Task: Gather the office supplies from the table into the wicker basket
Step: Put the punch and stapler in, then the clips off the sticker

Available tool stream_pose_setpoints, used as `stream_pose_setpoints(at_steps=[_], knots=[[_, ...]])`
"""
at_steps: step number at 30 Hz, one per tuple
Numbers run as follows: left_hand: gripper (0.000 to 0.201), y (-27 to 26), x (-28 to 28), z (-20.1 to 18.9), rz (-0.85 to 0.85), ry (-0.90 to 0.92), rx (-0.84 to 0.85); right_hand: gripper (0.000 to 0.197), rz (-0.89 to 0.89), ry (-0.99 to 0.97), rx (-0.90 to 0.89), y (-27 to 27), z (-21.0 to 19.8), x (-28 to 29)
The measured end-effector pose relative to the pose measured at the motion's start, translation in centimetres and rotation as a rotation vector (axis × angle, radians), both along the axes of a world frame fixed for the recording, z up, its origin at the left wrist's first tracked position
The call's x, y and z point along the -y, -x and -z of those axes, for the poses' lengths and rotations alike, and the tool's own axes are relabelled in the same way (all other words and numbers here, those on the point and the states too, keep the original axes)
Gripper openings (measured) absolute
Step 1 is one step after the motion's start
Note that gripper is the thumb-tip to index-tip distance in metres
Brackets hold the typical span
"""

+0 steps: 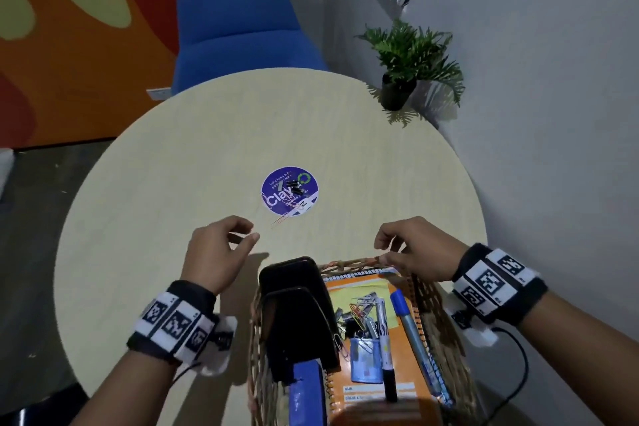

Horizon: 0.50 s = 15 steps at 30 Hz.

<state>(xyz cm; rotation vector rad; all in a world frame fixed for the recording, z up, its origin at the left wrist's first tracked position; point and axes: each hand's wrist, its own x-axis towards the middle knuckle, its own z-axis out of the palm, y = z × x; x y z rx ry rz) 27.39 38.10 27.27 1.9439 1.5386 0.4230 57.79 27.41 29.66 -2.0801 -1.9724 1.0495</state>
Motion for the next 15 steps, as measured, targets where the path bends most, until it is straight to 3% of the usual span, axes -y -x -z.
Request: stream_pose_setpoints(at_steps=[5, 8, 15], knots=[[0.022, 0.3, -6.6, 6.4, 0.089, 0.04, -0.236, 0.014, -0.132, 0.034, 0.159, 2.4, 1.9, -8.5], [0.025, -0.9, -8.4, 8.5, 0.19, 0.029, -0.242, 0.011, -0.144, 0.04, 0.188, 4.5, 3.9, -13.2], [0.03, -3.1, -10.9, 11.0, 0.225, -0.112, -0.231, 0.011, -0.117, 0.079, 0.277, 6.6, 8.6, -18.7]])
